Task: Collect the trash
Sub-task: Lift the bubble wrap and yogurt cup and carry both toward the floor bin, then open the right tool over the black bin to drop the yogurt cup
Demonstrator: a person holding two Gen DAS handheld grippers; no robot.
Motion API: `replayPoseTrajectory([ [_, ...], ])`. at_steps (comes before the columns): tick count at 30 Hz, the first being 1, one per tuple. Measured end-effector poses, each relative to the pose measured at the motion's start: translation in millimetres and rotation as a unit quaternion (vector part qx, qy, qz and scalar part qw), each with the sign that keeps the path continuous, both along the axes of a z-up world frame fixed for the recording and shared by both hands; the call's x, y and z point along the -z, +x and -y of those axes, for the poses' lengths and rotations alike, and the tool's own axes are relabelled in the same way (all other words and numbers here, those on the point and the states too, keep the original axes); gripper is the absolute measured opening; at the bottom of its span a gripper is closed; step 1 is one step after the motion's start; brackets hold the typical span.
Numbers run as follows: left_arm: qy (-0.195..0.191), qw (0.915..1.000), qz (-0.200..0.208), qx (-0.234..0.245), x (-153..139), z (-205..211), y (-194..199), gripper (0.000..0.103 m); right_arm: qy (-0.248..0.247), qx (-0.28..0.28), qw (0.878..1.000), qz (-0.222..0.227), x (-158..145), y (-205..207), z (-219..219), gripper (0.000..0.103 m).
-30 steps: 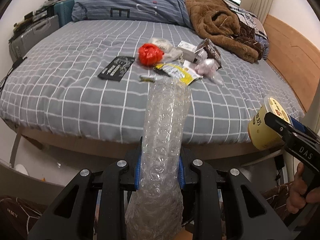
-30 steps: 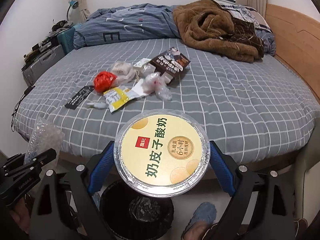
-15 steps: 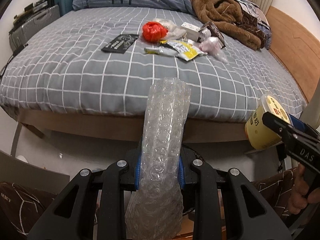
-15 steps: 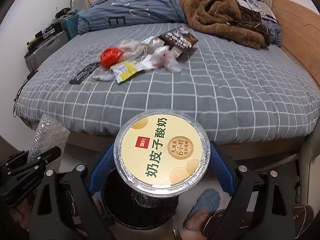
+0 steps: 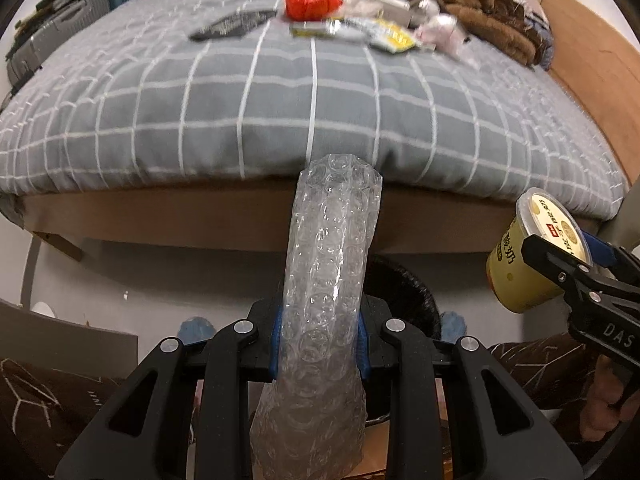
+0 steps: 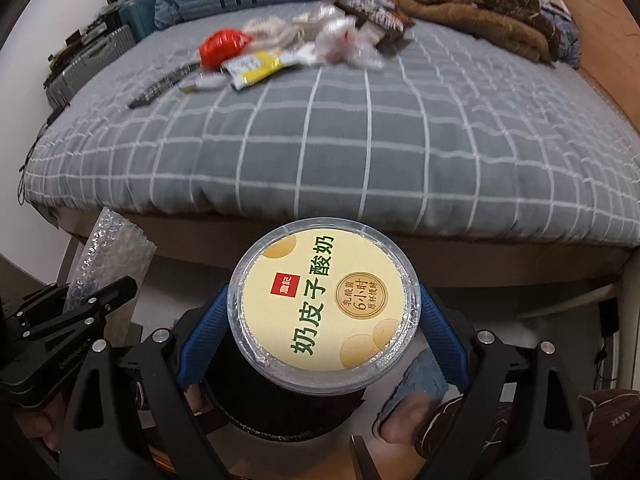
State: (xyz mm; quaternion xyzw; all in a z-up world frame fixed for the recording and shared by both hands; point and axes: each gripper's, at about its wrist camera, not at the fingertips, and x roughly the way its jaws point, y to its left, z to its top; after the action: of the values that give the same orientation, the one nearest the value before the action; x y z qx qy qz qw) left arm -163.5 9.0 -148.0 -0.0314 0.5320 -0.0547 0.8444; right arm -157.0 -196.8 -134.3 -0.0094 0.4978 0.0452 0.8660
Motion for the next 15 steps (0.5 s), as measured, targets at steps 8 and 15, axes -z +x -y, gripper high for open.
replayPoseTrajectory([
  [8,0.005,0.9996,-0.026,0.004,33.4,5.1,12.5,0.026,-0.008,-0.004,0.999,-0.036,34.7,14.2,-6.8,0.086],
  [15,0.014,0.9984,-0.055,0.001,58.7,2.4,17.0,0.026,-0.006,-0.012,0.998,-0.067,63.8,24.3,-16.1,0.086],
])
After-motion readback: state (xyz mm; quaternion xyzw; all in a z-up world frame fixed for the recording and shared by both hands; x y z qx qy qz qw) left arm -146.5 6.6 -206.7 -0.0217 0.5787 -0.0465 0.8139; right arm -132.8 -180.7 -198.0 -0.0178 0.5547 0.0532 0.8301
